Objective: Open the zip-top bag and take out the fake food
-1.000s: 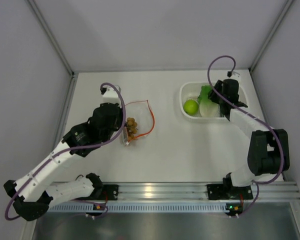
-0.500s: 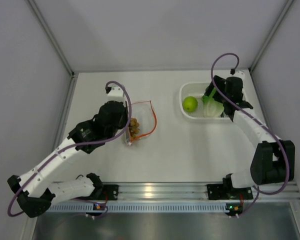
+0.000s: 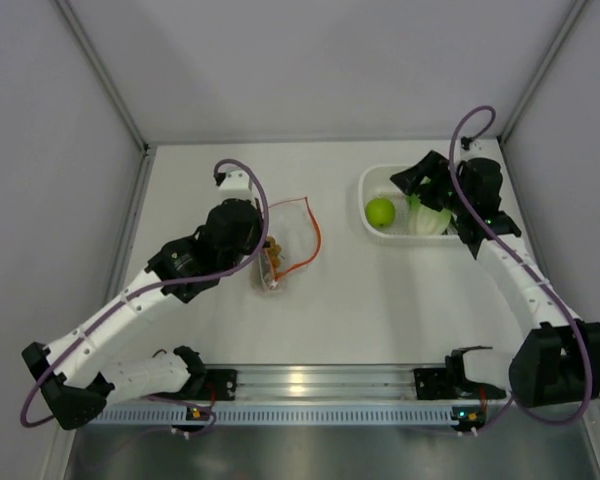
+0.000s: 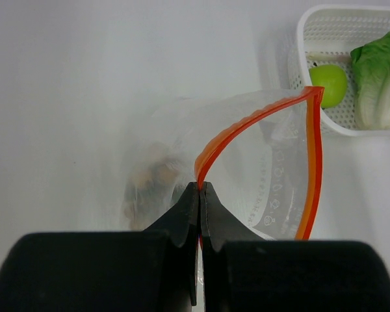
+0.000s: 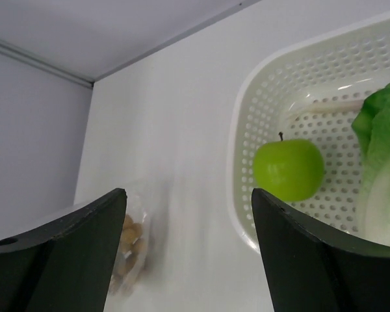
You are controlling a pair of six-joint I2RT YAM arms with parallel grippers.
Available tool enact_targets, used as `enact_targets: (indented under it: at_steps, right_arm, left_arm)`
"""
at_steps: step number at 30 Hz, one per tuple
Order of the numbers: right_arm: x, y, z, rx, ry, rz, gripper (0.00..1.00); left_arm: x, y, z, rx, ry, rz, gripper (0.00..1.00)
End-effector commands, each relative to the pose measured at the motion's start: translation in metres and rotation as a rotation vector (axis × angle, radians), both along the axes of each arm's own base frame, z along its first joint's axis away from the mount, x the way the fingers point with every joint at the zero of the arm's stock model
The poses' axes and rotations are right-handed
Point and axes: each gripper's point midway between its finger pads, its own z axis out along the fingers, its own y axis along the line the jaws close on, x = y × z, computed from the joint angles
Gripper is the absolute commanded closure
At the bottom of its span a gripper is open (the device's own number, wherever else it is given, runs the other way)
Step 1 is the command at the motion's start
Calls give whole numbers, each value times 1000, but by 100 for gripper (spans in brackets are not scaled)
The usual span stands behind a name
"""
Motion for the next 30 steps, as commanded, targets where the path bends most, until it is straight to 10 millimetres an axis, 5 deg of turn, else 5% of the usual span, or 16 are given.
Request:
enact_targets:
  at_steps: [1,5,15,30]
  right_arm:
    - [-27,25,36,61,-51,107,22]
    - [-49,40,46,27,-61,106,25]
    - [-116,132,56,0,-95,350,52]
    - [-141,223,13,-107,-93,505,56]
  left_arm:
    - [8,-18,8,-95,-30,-5,100]
    - [12,-31,3,-127,-9,-23,100]
    - [19,-62,-4,-201,21,-75,100]
    - [8,-85,-3,-238,46,-176,100]
